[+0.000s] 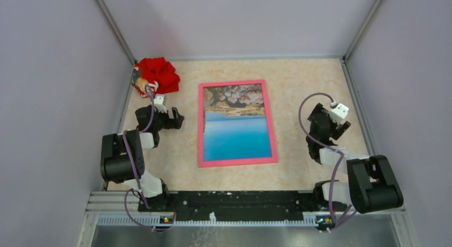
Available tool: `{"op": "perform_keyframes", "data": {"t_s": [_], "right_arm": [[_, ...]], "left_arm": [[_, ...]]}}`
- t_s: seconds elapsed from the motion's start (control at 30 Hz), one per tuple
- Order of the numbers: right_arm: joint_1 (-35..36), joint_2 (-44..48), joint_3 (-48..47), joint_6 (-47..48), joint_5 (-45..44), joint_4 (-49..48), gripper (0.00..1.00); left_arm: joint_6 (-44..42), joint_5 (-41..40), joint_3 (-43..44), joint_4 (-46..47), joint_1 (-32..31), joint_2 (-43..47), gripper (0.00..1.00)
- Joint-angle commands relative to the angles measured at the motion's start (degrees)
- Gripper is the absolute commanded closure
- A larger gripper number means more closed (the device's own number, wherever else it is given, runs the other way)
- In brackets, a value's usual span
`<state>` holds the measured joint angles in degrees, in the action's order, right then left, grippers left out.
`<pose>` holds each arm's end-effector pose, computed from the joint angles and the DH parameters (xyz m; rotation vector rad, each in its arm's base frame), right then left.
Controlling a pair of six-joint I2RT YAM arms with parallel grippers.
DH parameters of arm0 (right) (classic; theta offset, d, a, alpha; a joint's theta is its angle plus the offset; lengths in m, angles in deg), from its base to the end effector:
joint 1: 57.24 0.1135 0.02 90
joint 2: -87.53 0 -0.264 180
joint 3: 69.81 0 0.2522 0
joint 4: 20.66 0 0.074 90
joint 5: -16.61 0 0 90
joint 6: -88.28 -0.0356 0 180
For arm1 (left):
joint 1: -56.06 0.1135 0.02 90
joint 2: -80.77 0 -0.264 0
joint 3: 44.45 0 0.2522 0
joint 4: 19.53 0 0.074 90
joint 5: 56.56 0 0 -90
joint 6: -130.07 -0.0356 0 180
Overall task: Put the photo into the frame
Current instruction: Reset both arms
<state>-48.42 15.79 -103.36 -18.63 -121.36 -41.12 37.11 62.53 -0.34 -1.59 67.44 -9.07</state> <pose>0.2300 0.0089 0.1785 0.6754 1.6683 -0.4642 0.2860 0.0399 0.1479 0.1641 2.0019 -0.3614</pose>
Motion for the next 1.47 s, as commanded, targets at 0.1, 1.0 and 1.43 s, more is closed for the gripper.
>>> {"op": "perform_keyframes", "data": {"t_s": [0.1,1.0,1.43], "right_arm": [[-0.5,-4.3,8.2,3.8,-3.4,-24.5,0.01],[-5.7,-11.3,10.2,15.0,33.0,-37.3,0.01],[-5.7,-11.8,9.3,15.1,33.2,-36.4,0.01]], "left_arm": [[4.4,1.9,-7.2,24.3,-0.3,-0.2,0.01],[-3.3,-11.6,-14.9,35.3,-10.0,0.5,0.01],[-3.6,-11.7,-14.6,34.9,-10.1,0.3,0.01]]}}
